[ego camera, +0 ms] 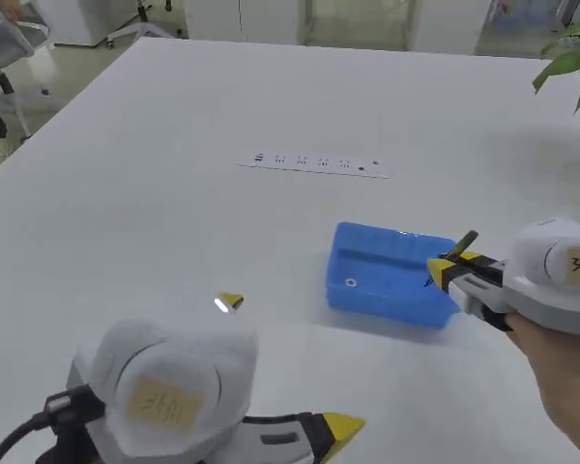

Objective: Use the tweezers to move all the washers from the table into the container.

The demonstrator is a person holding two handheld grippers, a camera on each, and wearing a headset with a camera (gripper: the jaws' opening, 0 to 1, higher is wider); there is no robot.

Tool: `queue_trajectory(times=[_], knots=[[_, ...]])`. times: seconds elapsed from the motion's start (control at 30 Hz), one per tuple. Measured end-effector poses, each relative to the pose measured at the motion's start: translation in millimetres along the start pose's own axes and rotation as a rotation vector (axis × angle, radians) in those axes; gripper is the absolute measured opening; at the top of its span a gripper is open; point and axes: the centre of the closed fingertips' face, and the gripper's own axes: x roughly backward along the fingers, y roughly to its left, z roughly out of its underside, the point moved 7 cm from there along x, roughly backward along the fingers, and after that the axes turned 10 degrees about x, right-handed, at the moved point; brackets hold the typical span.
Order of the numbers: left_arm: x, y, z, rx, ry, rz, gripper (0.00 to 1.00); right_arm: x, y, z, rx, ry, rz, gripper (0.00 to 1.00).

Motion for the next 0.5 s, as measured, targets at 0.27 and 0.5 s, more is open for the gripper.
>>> queue_trajectory(times=[0.27, 0.5], knots=[[-11.4, -0.1, -20.2, -0.028, -0.029, 0.070, 0.63, 32.8, 30.1, -20.1, 0.292, 0.030, -0.064, 0.05], [-28.3, -3.4, -34.0, -0.104, -0.028, 0.164, 0.37, 41.3, 59.5, -10.0, 0.426, 0.076, -0.134, 0.05]])
